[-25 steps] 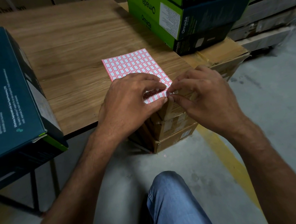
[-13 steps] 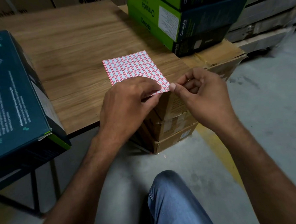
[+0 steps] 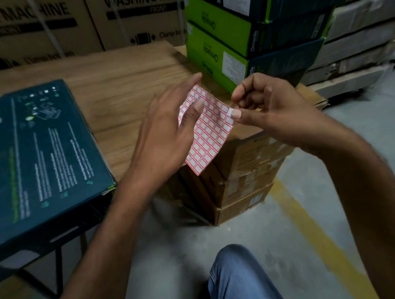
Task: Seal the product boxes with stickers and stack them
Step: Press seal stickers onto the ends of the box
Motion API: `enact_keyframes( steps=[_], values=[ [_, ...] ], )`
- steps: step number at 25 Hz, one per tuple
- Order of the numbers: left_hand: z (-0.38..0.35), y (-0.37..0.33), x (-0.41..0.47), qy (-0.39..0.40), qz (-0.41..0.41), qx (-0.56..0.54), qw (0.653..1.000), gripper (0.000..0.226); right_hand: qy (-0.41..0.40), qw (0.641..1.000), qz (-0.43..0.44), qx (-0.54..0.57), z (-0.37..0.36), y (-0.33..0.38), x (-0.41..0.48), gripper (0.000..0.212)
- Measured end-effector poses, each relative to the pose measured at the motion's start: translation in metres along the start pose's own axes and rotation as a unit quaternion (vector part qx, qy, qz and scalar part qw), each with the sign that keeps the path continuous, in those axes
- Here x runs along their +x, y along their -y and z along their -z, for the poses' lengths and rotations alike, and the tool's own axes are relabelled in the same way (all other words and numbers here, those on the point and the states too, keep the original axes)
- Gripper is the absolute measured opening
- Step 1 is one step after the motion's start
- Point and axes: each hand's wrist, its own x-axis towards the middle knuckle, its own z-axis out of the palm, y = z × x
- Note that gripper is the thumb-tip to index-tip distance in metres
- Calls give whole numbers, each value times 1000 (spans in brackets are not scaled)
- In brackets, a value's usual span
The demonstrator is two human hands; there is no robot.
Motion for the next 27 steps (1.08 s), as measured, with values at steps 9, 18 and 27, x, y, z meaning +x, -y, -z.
enact_keyframes(
  steps=[9,18,27],
  values=[
    [58,-55,9,62,-12,-62,996,10,5,995,102,18,23,63,-13,21],
    [102,-103,-24,-29,50,-218,974,19,-284,898,266,-205,-27,82,-47,29],
    [115,-106,-46,-19,59,-282,958,15,-223,948,226,5,-41,112,-65,16]
  ],
)
